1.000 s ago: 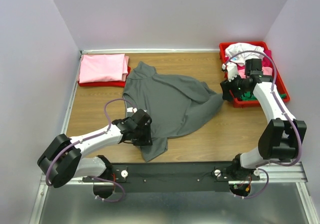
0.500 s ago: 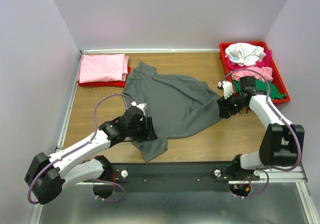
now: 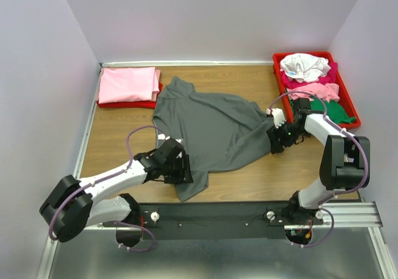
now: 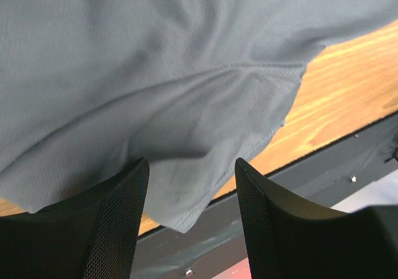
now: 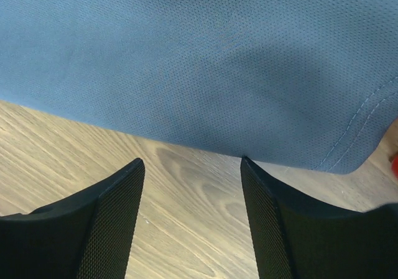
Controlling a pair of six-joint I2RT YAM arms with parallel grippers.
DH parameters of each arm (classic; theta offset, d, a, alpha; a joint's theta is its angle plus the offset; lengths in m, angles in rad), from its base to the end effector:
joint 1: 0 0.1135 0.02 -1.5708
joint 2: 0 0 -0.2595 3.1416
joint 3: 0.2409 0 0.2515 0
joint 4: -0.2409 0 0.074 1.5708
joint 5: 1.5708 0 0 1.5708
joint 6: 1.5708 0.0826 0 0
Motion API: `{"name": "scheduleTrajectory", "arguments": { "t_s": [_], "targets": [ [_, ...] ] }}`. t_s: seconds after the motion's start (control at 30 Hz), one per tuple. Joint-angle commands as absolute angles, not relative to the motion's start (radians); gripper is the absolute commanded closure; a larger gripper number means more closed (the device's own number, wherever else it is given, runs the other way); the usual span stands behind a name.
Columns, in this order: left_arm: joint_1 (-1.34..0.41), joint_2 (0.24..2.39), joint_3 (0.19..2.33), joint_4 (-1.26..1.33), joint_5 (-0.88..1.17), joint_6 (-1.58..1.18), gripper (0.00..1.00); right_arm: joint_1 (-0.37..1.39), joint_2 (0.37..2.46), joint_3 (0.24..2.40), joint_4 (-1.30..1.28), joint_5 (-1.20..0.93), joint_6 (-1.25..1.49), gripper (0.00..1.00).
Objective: Fold and stack the t-shirts
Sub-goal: Flatten the tshirt out
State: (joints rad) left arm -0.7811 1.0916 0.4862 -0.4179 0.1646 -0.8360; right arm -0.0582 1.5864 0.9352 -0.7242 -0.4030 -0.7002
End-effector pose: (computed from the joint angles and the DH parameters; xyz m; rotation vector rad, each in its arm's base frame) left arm 0.1440 -0.1619 0.1214 -0.0120 2.7905 -0.7255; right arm 0.2852 0.0158 0.1255 -0.9306 2.6223 0.4270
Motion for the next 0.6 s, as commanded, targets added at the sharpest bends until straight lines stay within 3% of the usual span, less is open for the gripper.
{"name": "scheduleTrajectory", "arguments": {
  "t_s": [0.0,0.2,0.33,0.43,0.53,0.57],
  "targets": [
    [-0.788,1.164,0.538,-0.416,0.134,-0.815,0.34,-0.057,1.600,0.959,-0.721,-0.419,-0.722,0.28],
    [-0.790,1.192,0.534,-0.437,0.092,-0.825,0.34,-0.057,1.608,0.960,-0.718,-0.406,-0.747,0.27],
    [-0.790,1.224,0.512,-0.390,0.124,-0.830,0.35,-0.055,1.658,0.969,-0.713,-0.431,-0.736,0.32],
    [-0.790,1.250,0.506,-0.357,0.156,-0.821,0.38,-0.055,1.666,0.966,-0.703,-0.439,-0.724,0.48],
    [-0.790,1.253,0.500,-0.333,0.173,-0.810,0.54,-0.055,1.660,0.962,-0.706,-0.449,-0.718,0.69],
    [-0.790,1.250,0.503,-0.328,0.181,-0.799,0.66,-0.055,1.652,0.954,-0.707,-0.446,-0.715,0.80]
  ]
}}
